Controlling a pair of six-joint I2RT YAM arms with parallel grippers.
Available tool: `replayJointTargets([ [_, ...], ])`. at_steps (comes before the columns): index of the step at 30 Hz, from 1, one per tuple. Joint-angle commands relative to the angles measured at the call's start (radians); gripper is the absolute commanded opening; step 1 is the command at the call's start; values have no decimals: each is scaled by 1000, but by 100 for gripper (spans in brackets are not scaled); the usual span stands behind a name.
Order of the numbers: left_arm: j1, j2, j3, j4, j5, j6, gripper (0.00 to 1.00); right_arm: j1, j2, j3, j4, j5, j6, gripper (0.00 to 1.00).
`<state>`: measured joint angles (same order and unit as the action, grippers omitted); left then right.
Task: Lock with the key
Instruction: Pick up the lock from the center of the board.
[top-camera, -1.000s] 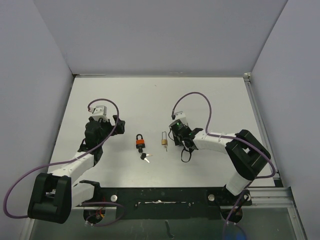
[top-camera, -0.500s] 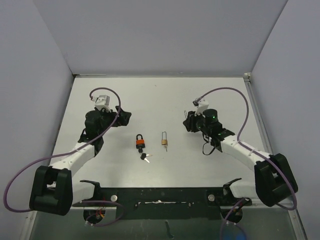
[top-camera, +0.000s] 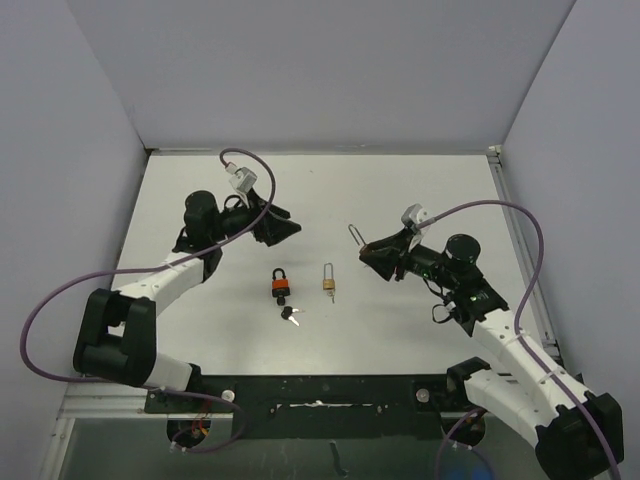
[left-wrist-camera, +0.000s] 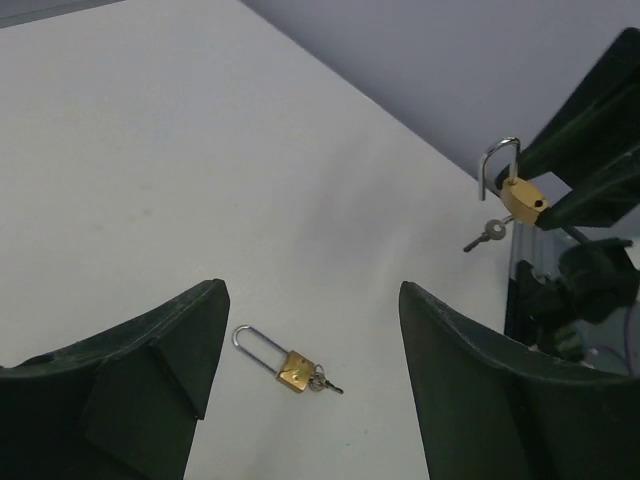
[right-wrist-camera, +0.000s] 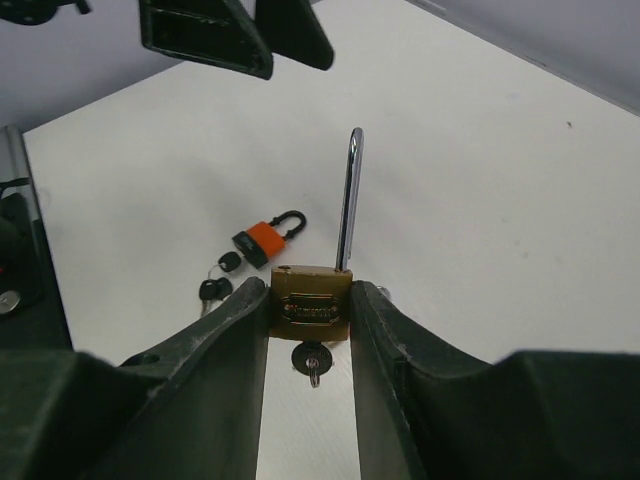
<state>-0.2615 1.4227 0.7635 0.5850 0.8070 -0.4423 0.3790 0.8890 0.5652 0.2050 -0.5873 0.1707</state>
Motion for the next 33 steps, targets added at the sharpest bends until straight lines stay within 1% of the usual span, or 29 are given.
replayJointTargets([
  [1, -25, 43, 95, 245, 362, -99, 66, -5, -52, 41, -20, -193, -18, 0],
  [4, -72, 45, 104, 349, 491, -157, 64, -5, -70, 54, -77, -208, -34, 0],
  [6, -101, 26, 109, 326, 522, -138, 64, -5, -79, 64, -105, -218, -42, 0],
  [8, -127, -2, 146, 215, 541, -69, 64, -5, -87, 71, -111, -245, -40, 0],
  [9, -138, -13, 167, 132, 539, -24, 63, -5, -91, 73, -104, -265, -34, 0],
  [11, -158, -37, 199, -22, 500, 78, 53, -5, -98, 78, -87, -301, -18, 0],
  [13, -172, -57, 216, -127, 448, 143, 51, -5, -107, 80, -70, -326, -5, 0],
  [14, -177, -64, 219, -154, 430, 155, 51, -5, -114, 78, -62, -335, 1, 0],
  [17, -192, -83, 213, -163, 365, 137, 54, -5, -128, 73, -27, -358, 22, 0],
  [18, -200, -88, 212, -164, 329, 127, 54, -5, -128, 73, -18, -367, 31, 0],
  [21, -233, -101, 206, -167, 280, 112, 45, -4, -127, 75, 1, -386, 52, 0],
  [23, -264, -110, 205, -168, 271, 114, 42, -3, -128, 67, 20, -388, 61, 0],
  [26, -292, -119, 208, -168, 281, 116, 44, -3, -129, 50, 47, -387, 77, 0],
  [28, -301, -119, 209, -168, 290, 117, 45, -3, -128, 43, 59, -385, 84, 0],
  [33, -305, -110, 205, -164, 280, 116, 44, -3, -124, 45, 61, -384, 88, 0],
])
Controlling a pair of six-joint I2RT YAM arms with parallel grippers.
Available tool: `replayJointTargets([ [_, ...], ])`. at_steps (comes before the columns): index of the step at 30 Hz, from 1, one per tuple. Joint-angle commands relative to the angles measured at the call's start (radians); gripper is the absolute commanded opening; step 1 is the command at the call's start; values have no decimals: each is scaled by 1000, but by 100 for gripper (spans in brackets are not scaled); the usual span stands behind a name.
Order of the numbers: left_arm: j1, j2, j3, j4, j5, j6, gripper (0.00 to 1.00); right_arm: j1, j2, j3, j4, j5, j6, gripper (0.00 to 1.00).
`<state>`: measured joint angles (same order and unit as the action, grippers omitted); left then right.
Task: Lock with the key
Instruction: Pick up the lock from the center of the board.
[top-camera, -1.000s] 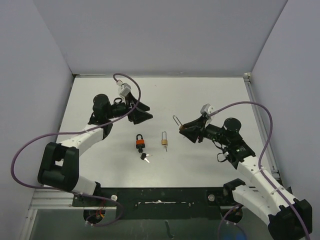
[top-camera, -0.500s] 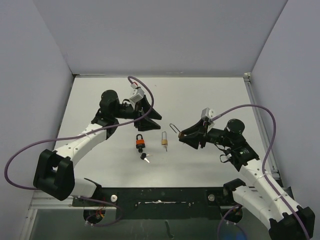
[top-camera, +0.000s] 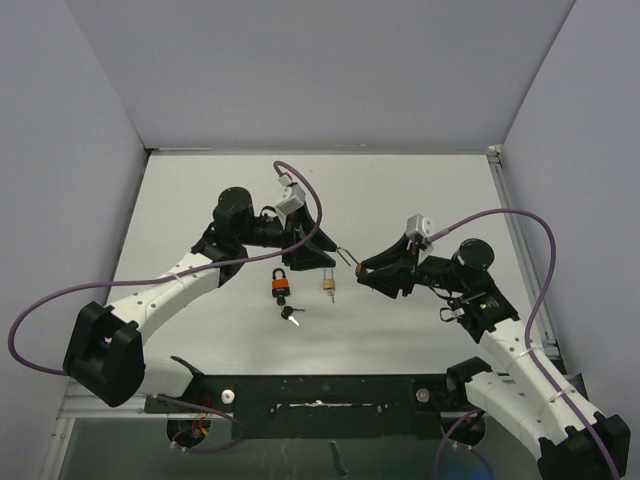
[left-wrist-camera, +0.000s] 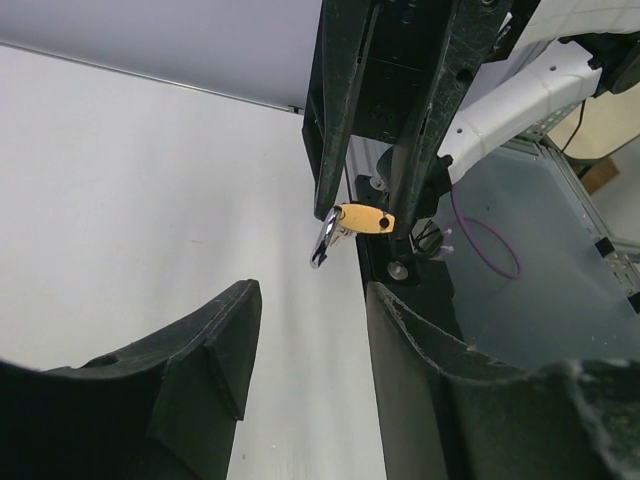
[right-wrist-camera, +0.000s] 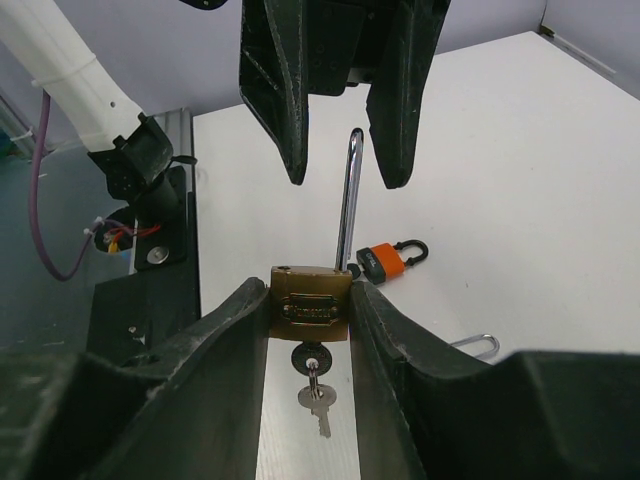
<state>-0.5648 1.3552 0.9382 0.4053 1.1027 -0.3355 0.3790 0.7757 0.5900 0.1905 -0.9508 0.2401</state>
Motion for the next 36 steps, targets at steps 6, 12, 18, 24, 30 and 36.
replayJointTargets([
  [6, -3, -46, 16, 81, -18, -29, 44, -2, -4, 19, 72, -20, 24, 0],
  [12, -3, -50, 13, 102, -27, -40, 43, 6, 13, 21, 73, -22, 27, 0],
  [18, -3, -42, 13, 146, 3, -76, 38, 10, 25, 25, 73, -13, 30, 0],
  [24, -3, -19, 17, 155, 8, -95, 25, 13, 31, 25, 78, 6, 33, 0],
  [30, -3, -2, 23, 155, 8, -101, 25, 19, 35, 28, 79, 18, 37, 0],
  [36, -5, 3, 21, 152, 9, -100, 31, 28, 46, 22, 104, 31, 47, 0],
])
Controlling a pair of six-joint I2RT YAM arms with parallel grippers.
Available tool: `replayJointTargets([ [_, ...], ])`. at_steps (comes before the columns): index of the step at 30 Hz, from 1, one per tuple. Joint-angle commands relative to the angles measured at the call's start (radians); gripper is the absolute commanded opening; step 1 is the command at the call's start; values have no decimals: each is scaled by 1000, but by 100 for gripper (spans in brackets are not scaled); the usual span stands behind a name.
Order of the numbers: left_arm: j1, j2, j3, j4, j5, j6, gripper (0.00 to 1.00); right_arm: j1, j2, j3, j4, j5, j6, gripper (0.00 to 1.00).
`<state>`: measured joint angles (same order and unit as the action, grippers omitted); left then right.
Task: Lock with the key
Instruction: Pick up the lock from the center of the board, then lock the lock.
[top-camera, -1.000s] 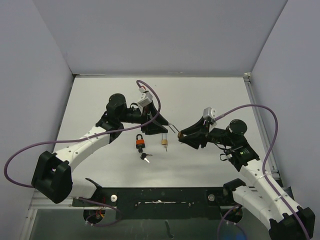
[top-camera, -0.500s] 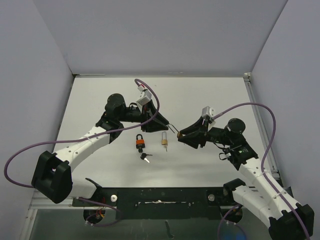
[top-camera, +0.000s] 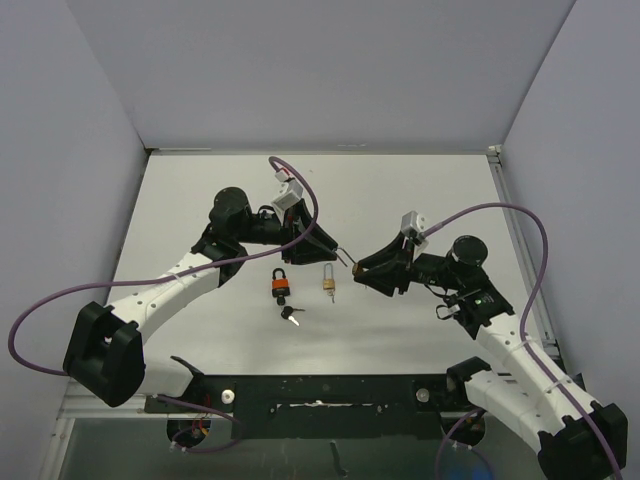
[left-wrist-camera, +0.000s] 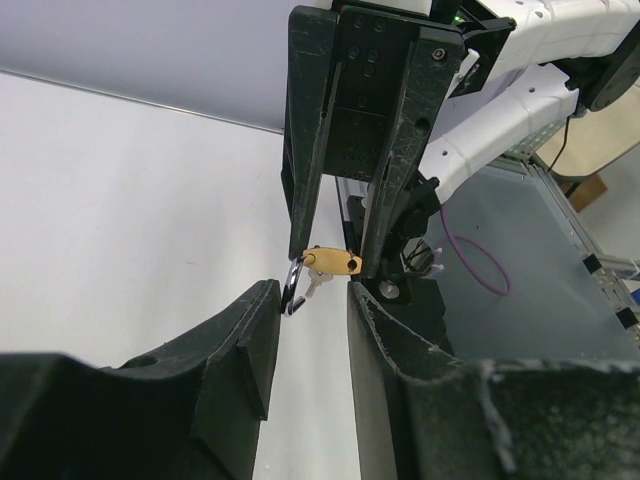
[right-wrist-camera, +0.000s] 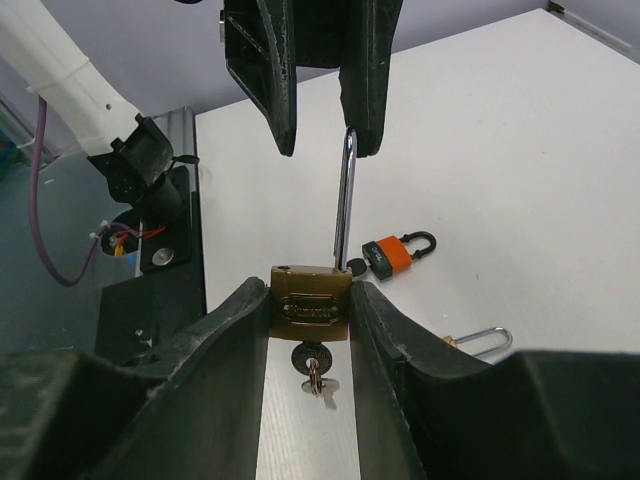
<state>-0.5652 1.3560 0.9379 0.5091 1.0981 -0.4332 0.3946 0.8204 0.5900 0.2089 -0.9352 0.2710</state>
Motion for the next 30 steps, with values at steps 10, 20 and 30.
replayJointTargets([
  [10, -11, 18, 29, -4, 11, 31, 26, 22, -4, 27, 90, 46, 12, 0],
  [20, -11, 6, 30, -4, -45, 35, 0, 24, 3, 28, 71, 65, 5, 0],
  [30, -11, -26, 32, -41, -132, 25, 0, 30, 0, 31, 40, 106, -8, 0],
])
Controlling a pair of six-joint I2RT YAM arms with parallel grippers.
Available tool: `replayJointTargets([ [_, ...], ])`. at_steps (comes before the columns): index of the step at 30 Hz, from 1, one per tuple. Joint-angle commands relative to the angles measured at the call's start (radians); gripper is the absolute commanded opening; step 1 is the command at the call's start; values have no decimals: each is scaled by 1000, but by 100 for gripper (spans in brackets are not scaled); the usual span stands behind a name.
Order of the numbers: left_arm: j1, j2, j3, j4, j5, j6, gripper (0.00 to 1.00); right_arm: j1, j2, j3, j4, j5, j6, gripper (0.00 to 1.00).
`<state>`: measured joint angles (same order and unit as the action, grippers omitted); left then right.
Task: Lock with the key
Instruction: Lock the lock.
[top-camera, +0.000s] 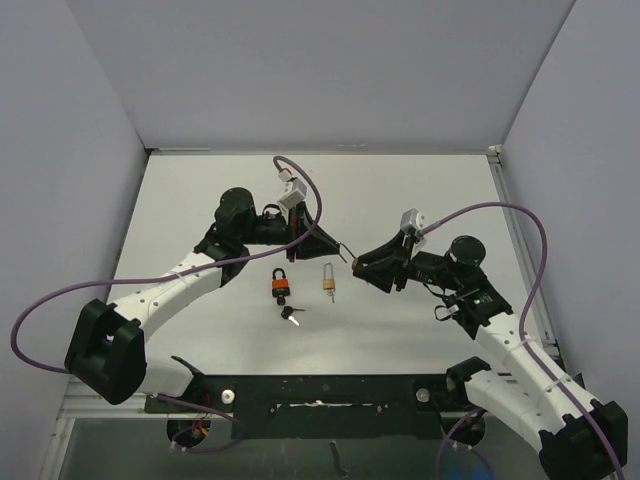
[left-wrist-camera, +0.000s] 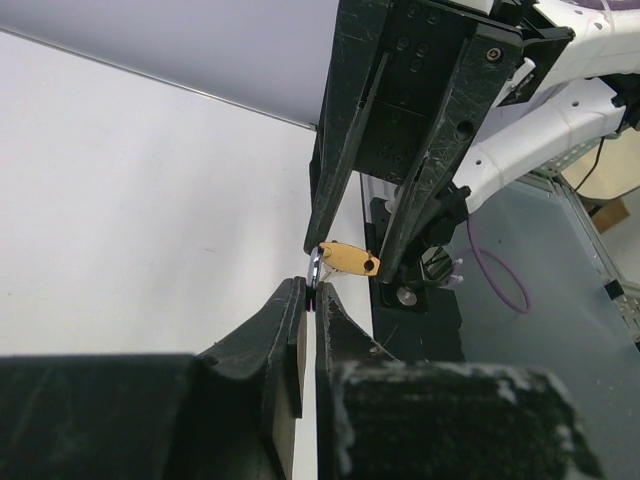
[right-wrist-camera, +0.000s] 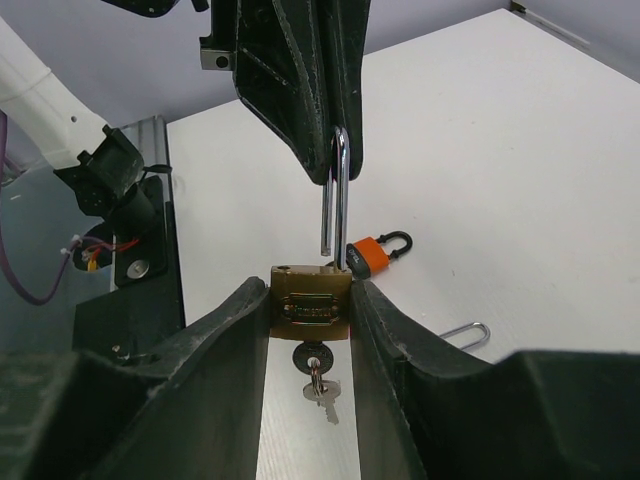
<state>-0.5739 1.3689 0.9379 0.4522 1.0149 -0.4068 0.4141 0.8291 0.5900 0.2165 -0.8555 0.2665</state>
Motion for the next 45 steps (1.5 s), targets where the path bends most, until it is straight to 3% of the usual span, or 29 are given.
replayJointTargets([
  [1, -2, -38, 37, 12, -49, -10, 0, 12, -7, 32, 32, 30, -5, 1],
  [5, -3, -19, 77, -1, 46, -8, 0, 17, -1, 36, 33, 48, -6, 8],
  [8, -2, -5, 101, -11, 98, -11, 0, 25, 8, 39, 42, 58, -4, 21],
  [11, -2, -18, 95, -12, 84, 2, 0, 31, 13, 51, 49, 60, -6, 46],
  [17, -4, -65, 149, -250, 2, 141, 0, 32, -11, 68, 46, 123, -6, 68],
  [24, -29, -127, 214, -467, -148, 310, 0, 30, -53, 27, 70, 282, 7, 69],
  [28, -73, -137, 294, -612, -272, 419, 0, 32, -25, 45, 47, 240, -17, 64],
  [36, -135, -90, 452, -829, -323, 536, 0, 32, 33, 81, 63, 143, -68, 61],
  [45, -152, -63, 497, -916, -367, 563, 0, 32, 42, 79, 102, 127, -58, 61],
])
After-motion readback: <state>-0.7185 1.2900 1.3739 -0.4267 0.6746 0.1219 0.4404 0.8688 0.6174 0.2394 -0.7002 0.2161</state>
